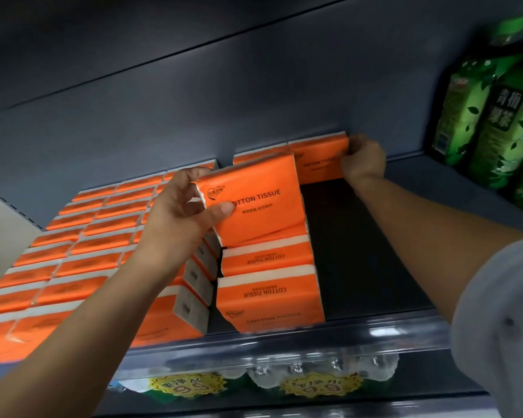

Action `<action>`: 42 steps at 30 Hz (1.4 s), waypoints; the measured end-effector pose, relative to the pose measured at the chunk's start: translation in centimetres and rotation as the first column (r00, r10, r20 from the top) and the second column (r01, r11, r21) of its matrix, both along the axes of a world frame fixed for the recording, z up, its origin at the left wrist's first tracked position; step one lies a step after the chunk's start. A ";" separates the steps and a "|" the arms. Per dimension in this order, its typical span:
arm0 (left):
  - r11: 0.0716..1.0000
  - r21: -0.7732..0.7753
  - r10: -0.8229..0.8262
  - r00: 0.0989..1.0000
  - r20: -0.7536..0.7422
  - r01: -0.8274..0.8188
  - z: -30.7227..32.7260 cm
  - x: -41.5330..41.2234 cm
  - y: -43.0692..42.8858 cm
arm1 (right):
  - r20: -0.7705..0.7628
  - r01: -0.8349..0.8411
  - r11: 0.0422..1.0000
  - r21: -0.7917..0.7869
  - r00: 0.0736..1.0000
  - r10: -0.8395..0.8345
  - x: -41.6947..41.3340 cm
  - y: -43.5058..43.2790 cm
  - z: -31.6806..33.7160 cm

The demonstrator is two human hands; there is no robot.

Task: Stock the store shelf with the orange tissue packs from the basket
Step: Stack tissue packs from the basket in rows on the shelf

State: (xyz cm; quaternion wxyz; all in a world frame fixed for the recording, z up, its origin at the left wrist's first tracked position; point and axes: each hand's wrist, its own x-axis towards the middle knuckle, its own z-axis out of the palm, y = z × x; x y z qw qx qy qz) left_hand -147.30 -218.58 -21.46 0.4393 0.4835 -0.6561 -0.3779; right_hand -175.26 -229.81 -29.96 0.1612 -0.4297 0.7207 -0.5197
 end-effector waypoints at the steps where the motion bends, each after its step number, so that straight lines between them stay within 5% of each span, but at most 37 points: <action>1: 1.000 0.000 0.000 1.000 0.009 0.000 0.0 0.0 0.0 | 0.016 -0.022 1.000 0.018 1.000 0.021 0.0 0.0 0.0; 5: 1.000 -0.009 -0.015 1.000 0.008 0.015 0.3 -0.3 0.0 | 0.027 -0.111 0.992 0.055 0.994 0.109 0.2 1.3 0.3; 8: 0.999 -0.011 -0.042 0.999 -0.026 0.042 0.4 -0.9 0.2 | 0.124 -0.076 0.988 -0.137 0.988 0.093 1.4 4.0 2.1; 11: 0.998 -0.010 -0.060 0.997 -0.048 0.060 0.3 -1.9 0.2 | 0.380 -0.351 0.875 -0.334 0.799 0.466 2.6 8.7 5.5; 14: 0.997 -0.006 -0.079 0.995 -0.056 0.079 -0.1 -2.9 0.1 | 0.127 -0.627 0.720 -0.296 0.722 0.681 3.0 12.1 7.1; 16: 0.996 0.018 -0.087 0.996 -0.019 0.088 -0.5 -3.4 -0.3 | 0.027 -0.620 0.735 -0.274 0.759 0.651 2.7 12.7 7.3; 18: 0.997 0.003 -0.073 0.981 0.182 0.074 -0.5 -3.7 -0.5 | 0.029 -0.555 0.773 -0.307 0.806 0.591 1.8 12.6 7.1; 21: 0.991 -0.013 -0.090 0.755 0.650 0.130 -0.3 -4.0 -0.3 | 0.082 -0.413 0.853 -0.319 0.885 0.459 -0.3 12.1 6.6; 23: 0.984 0.011 -0.120 0.605 0.787 0.180 -0.3 -4.1 -0.2 | 0.086 -0.312 0.902 -0.299 0.932 0.351 -1.7 11.5 6.1; 31: 0.965 0.164 -0.237 0.403 0.884 0.206 0.7 -4.1 -0.6 | 0.064 -0.211 0.975 -0.063 0.975 0.215 -3.1 8.5 2.1; 42: 0.961 0.159 -0.244 0.426 0.871 0.225 0.0 -3.5 -1.1 | -0.164 -0.187 0.982 -0.023 0.970 0.181 -1.3 3.8 0.9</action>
